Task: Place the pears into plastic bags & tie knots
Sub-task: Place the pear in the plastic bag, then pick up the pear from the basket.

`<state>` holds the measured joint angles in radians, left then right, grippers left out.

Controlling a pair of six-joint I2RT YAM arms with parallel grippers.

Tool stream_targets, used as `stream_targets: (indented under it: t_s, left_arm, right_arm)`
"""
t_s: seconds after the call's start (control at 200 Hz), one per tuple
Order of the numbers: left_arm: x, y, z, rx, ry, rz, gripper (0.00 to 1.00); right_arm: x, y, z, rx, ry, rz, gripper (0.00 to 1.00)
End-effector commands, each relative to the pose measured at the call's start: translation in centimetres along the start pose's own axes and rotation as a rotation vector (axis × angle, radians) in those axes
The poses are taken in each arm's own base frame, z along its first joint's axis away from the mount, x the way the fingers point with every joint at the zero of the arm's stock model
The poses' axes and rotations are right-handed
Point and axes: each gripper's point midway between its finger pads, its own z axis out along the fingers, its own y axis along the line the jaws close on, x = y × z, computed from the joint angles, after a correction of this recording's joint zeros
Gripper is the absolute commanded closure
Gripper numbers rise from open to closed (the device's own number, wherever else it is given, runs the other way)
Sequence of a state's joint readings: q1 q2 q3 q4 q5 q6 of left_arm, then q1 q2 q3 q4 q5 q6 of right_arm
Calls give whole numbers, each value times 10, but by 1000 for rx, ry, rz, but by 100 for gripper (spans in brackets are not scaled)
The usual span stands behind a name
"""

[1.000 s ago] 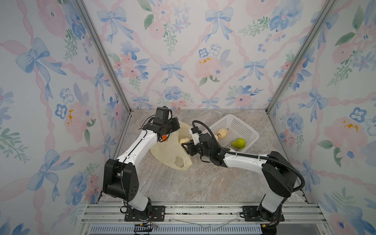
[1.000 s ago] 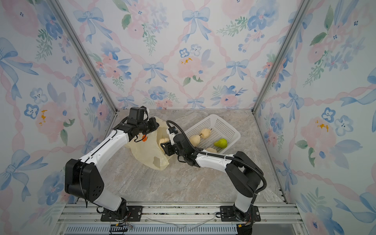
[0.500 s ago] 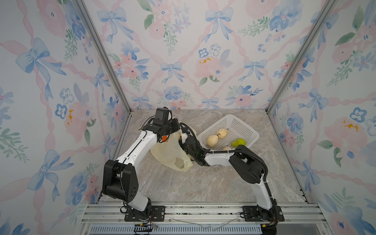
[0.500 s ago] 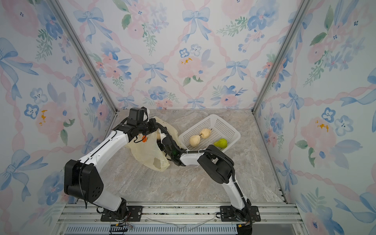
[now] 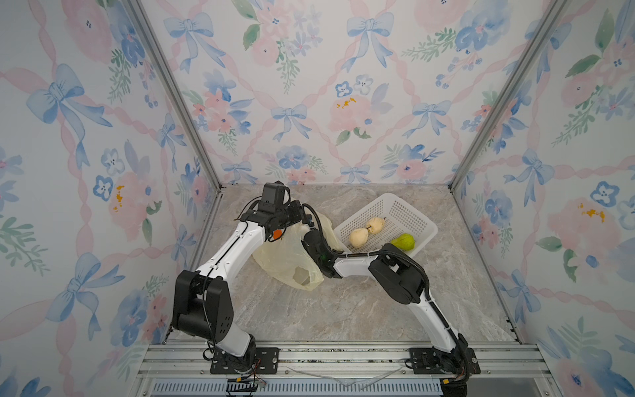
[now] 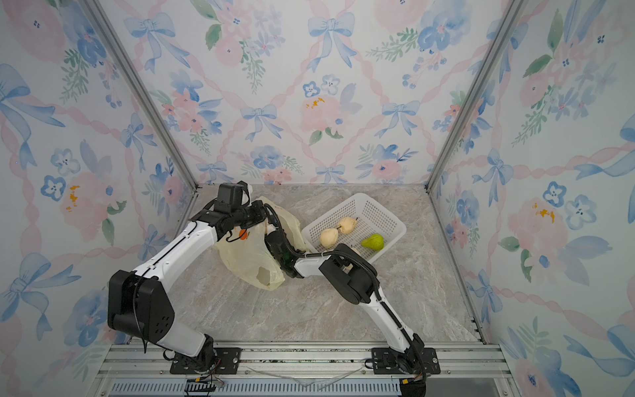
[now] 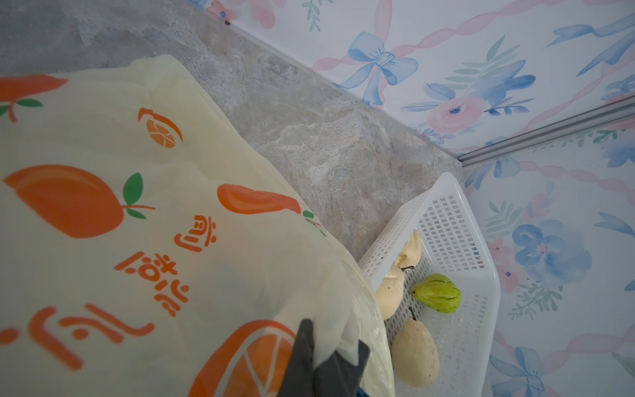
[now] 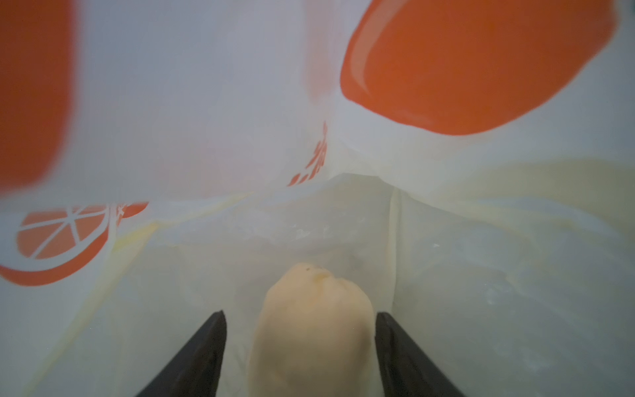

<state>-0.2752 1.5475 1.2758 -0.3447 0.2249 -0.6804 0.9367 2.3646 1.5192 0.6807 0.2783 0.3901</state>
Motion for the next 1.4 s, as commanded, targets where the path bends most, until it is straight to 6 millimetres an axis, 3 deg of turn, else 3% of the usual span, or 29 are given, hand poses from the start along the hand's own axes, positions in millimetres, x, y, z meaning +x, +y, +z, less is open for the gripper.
stream_targets:
  t_s: [0.0, 0.265, 0.515, 0.7, 0.725, 0.81, 0.96, 1.08, 1.225, 1.395]
  left_arm:
    - [9, -2, -6, 6, 16, 22, 100]
    - [7, 3, -8, -22, -2, 34, 100]
    - [5, 4, -9, -27, -11, 41, 100]
    - [4, 5, -8, -32, -9, 48, 100]
    - [4, 5, -7, -34, -8, 48, 100]
    - [3, 7, -7, -40, -8, 48, 100]
    - [3, 9, -4, -48, -7, 46, 100]
    - [4, 12, -2, -55, -2, 43, 100]
    - [7, 13, 2, -58, 10, 46, 100]
    - [14, 19, 7, -66, 38, 69, 100]
  right_arm:
    - [-27, 9, -9, 1, -34, -40, 26]
    - [-44, 15, -57, -57, 21, -56, 23]
    - [-34, 7, -122, -84, 183, -69, 24]
    - [-36, -18, -167, -35, 319, -57, 26]
    - [-50, -18, -176, -44, 305, -42, 26]
    - [-64, -34, -194, -30, 331, 10, 27]
    - [-94, -79, -220, 65, 368, 91, 29]
    - [-106, -122, -230, 165, 426, 149, 28]
    - [-98, -167, -227, 286, 525, 206, 27]
    - [-83, -189, -201, 307, 578, 311, 18]
